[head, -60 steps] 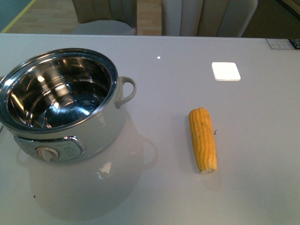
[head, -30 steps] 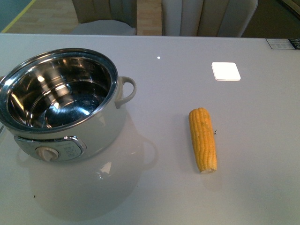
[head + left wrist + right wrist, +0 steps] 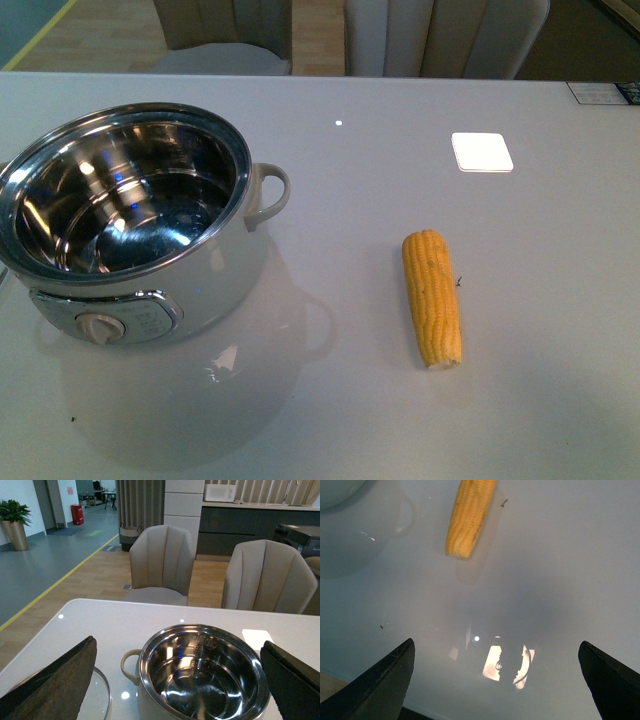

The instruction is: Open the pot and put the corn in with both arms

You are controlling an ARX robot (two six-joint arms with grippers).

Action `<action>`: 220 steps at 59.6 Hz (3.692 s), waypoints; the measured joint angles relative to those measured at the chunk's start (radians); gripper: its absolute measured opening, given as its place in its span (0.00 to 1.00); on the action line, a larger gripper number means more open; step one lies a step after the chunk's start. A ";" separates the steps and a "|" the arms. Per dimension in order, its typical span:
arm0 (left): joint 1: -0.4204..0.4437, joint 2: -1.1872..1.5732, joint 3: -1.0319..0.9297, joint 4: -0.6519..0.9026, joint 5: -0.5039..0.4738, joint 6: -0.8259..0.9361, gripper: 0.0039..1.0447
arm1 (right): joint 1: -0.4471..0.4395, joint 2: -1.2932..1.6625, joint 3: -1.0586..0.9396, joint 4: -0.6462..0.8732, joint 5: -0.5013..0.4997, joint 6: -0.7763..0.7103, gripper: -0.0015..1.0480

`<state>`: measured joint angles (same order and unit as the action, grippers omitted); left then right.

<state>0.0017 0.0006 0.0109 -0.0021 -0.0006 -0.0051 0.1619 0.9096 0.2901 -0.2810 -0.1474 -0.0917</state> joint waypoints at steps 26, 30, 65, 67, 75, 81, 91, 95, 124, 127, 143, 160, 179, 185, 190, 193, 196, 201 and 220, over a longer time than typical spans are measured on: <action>0.000 0.000 0.000 0.000 0.000 0.000 0.94 | 0.239 0.879 0.319 0.508 0.209 0.129 0.92; 0.000 0.000 0.000 0.000 0.000 0.000 0.94 | 0.247 0.963 0.367 0.522 0.215 0.148 0.92; 0.000 0.000 0.000 0.000 0.000 0.000 0.94 | 0.233 1.322 0.610 0.493 0.229 0.159 0.91; 0.000 0.000 0.000 0.000 0.000 0.000 0.94 | 0.232 1.328 0.612 0.486 0.219 0.161 0.86; 0.000 0.000 0.000 0.000 0.000 0.000 0.94 | 0.233 1.337 0.612 0.455 0.174 0.175 0.63; 0.000 0.000 0.000 0.000 0.000 0.000 0.94 | 0.232 1.337 0.612 0.451 0.160 0.183 0.48; 0.000 0.000 0.000 0.000 0.000 0.000 0.94 | 0.231 1.326 0.591 0.455 0.154 0.194 0.30; 0.000 0.000 0.000 0.000 0.000 0.000 0.94 | 0.230 1.310 0.573 0.457 0.155 0.194 0.26; 0.000 0.000 0.000 0.000 0.000 0.000 0.94 | 0.243 1.001 0.531 0.389 0.012 0.320 0.14; 0.000 0.000 0.000 0.000 0.000 0.000 0.94 | 0.260 0.978 0.549 0.370 -0.005 0.341 0.14; 0.000 0.000 0.000 0.000 0.000 0.000 0.94 | 0.356 0.958 0.728 0.294 -0.063 0.475 0.14; 0.000 0.000 0.000 0.000 0.000 0.000 0.94 | 0.424 1.099 1.005 0.188 -0.076 0.564 0.14; 0.000 0.000 0.000 0.000 0.000 0.000 0.94 | 0.491 1.267 1.247 0.083 -0.087 0.600 0.14; 0.000 0.000 0.000 0.000 0.000 0.000 0.94 | 0.507 1.303 1.291 0.064 -0.097 0.607 0.14; 0.000 0.000 0.000 0.000 0.000 0.000 0.94 | 0.523 1.330 1.324 0.053 -0.105 0.618 0.14; 0.000 0.000 0.000 0.000 0.000 0.000 0.94 | 0.530 1.342 1.337 0.048 -0.108 0.623 0.14; 0.000 0.000 0.000 0.000 0.000 0.000 0.94 | 0.538 1.355 1.353 0.040 -0.110 0.627 0.14; 0.000 0.000 0.000 0.000 0.000 0.000 0.94 | 0.550 1.374 1.376 0.025 -0.112 0.632 0.14; 0.000 0.000 0.000 0.000 0.000 0.000 0.94 | 0.574 1.427 1.423 -0.023 -0.106 0.642 0.28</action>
<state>0.0017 0.0006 0.0109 -0.0021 -0.0006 -0.0051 0.7357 2.3367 1.7134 -0.3038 -0.2539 0.5499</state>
